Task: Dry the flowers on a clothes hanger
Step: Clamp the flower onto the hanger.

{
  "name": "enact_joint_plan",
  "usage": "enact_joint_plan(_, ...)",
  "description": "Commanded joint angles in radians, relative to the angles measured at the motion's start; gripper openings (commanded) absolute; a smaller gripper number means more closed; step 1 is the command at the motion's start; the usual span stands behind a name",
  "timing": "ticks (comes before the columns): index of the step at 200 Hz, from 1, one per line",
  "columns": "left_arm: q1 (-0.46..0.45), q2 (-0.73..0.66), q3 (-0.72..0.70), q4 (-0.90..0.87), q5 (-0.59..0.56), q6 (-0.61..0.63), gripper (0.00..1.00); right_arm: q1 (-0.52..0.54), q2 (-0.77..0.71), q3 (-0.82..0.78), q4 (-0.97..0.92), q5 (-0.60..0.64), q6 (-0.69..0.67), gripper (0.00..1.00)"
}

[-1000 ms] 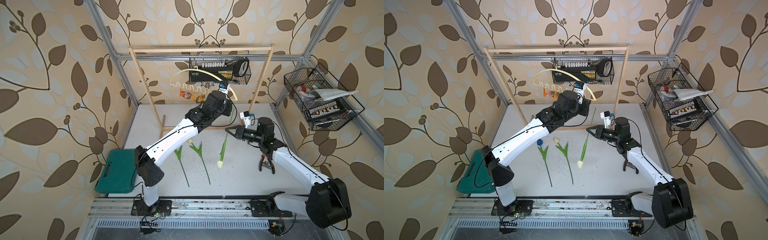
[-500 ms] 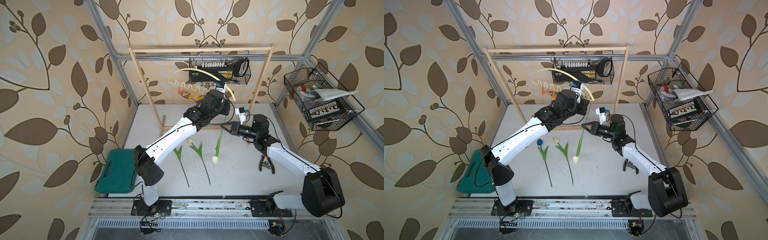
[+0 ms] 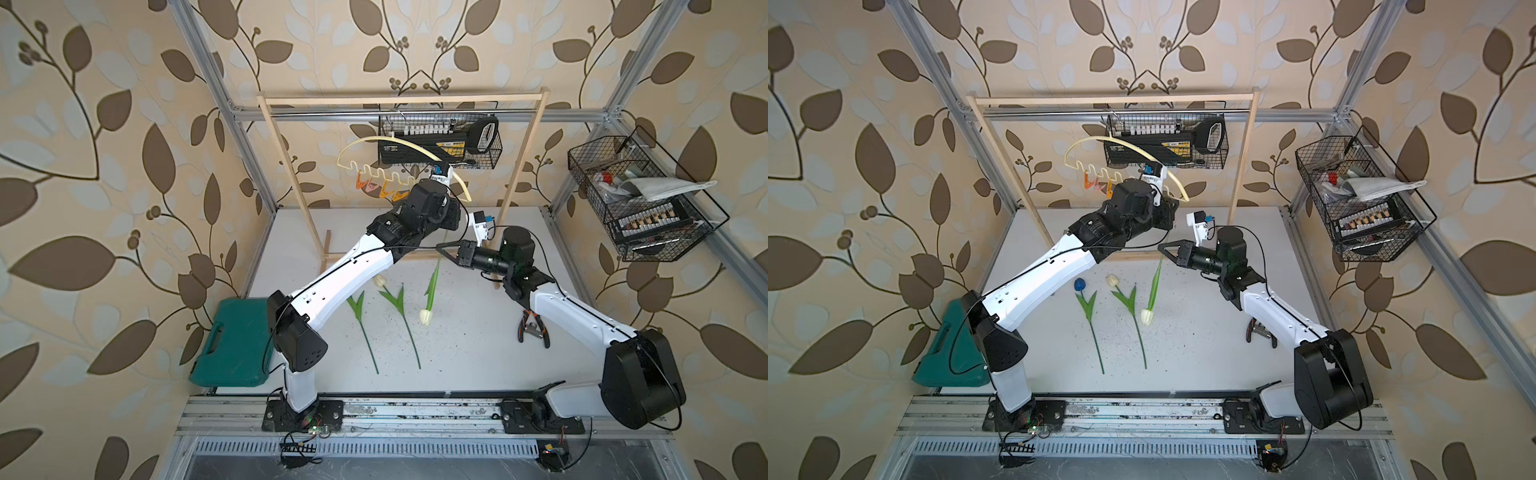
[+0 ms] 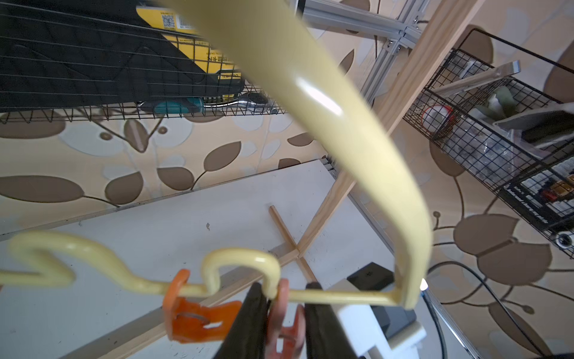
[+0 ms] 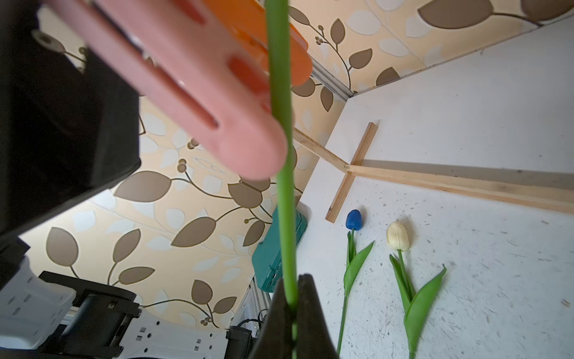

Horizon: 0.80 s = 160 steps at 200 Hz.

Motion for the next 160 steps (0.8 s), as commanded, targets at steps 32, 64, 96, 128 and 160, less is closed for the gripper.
enact_joint_plan(32, 0.014, -0.043, 0.022, 0.028, 0.015, -0.024, 0.23, 0.005, -0.025, 0.013, 0.057, 0.000, 0.037, 0.00)
enact_joint_plan(64, 0.014, -0.050, 0.009, 0.038, 0.015, -0.025, 0.23, 0.005, -0.013, 0.012, 0.097, 0.001, 0.069, 0.00)
enact_joint_plan(96, 0.014, -0.051, 0.003, 0.038, 0.013, -0.025, 0.23, 0.003, 0.004, 0.021, 0.128, 0.001, 0.104, 0.00)
enact_joint_plan(128, 0.014, -0.054, 0.001, 0.040, 0.011, -0.022, 0.23, 0.004, 0.004, 0.024, 0.137, 0.002, 0.114, 0.00)
enact_joint_plan(160, 0.014, -0.053, -0.003, 0.041, 0.012, -0.024, 0.23, 0.004, 0.001, 0.032, 0.134, 0.002, 0.113, 0.00)
